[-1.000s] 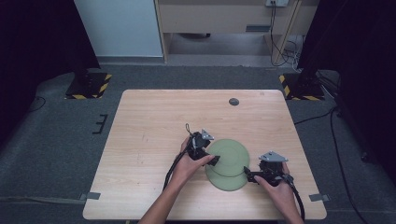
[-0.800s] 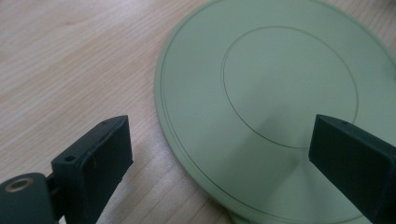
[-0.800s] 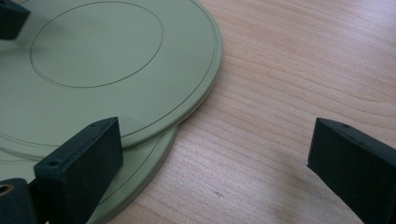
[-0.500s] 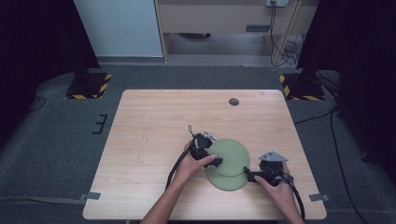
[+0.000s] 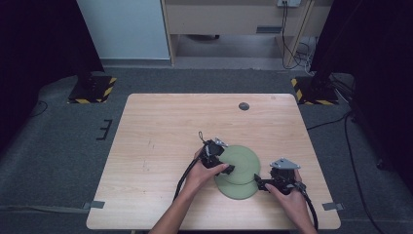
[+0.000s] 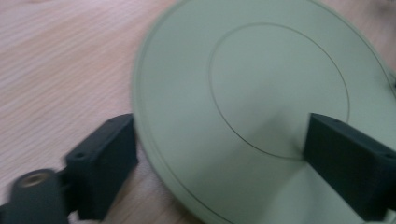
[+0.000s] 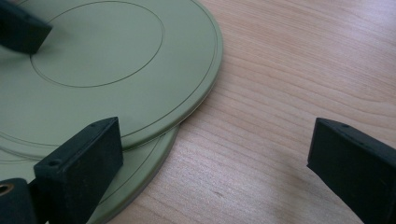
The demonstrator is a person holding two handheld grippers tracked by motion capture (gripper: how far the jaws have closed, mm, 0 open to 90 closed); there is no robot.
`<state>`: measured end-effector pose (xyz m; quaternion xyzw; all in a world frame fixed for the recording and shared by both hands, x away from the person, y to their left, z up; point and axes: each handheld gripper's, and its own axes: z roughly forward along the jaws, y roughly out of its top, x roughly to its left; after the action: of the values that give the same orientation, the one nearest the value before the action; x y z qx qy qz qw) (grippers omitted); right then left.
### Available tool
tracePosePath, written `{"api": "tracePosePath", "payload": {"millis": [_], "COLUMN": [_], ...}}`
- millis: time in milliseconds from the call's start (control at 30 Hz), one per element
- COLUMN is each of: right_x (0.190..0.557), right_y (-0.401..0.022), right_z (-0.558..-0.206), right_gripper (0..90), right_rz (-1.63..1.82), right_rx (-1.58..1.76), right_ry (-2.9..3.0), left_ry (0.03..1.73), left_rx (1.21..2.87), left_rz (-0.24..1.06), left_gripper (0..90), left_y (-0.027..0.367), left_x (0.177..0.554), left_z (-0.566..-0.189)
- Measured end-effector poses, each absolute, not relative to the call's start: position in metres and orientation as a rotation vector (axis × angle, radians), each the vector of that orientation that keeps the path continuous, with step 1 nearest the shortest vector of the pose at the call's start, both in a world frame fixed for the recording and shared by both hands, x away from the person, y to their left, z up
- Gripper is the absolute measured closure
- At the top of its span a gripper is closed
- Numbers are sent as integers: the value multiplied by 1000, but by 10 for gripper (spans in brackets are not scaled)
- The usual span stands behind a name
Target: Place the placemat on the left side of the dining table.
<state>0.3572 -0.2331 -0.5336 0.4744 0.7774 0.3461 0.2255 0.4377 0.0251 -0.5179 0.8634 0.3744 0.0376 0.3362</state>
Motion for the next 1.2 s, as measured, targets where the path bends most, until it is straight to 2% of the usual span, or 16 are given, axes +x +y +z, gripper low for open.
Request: {"api": "tracePosePath", "payload": {"millis": [300, 533, 667, 933, 1000, 1133, 1200], "right_x": [357, 358, 358, 358, 358, 358, 358], "right_y": [-233, -233, -233, -233, -233, -233, -233], "right_z": [-534, -534, -534, -534, -534, -534, -534], "right_gripper": [32, 29, 24, 21, 21, 20, 19], "right_rz": [954, 955, 955, 955, 953, 953, 953], "right_rx": [1310, 1313, 1314, 1314, 1312, 1313, 1313], "right_ry": [2145, 2144, 2144, 2145, 2142, 2141, 2140], "left_ry": [964, 967, 955, 931, 932, 953, 957], "left_rx": [2157, 2090, 2075, 2088, 2124, 2109, 2089], "left_rz": [157, 180, 175, 114, 146, 159, 151], "left_gripper": [296, 524, 609, 686, 705, 718, 693], "left_y": [32, 38, 38, 36, 33, 33, 34], "left_x": [435, 434, 434, 431, 430, 431, 431], "left_z": [-500, -490, -487, -488, -491, -493, -493]}}
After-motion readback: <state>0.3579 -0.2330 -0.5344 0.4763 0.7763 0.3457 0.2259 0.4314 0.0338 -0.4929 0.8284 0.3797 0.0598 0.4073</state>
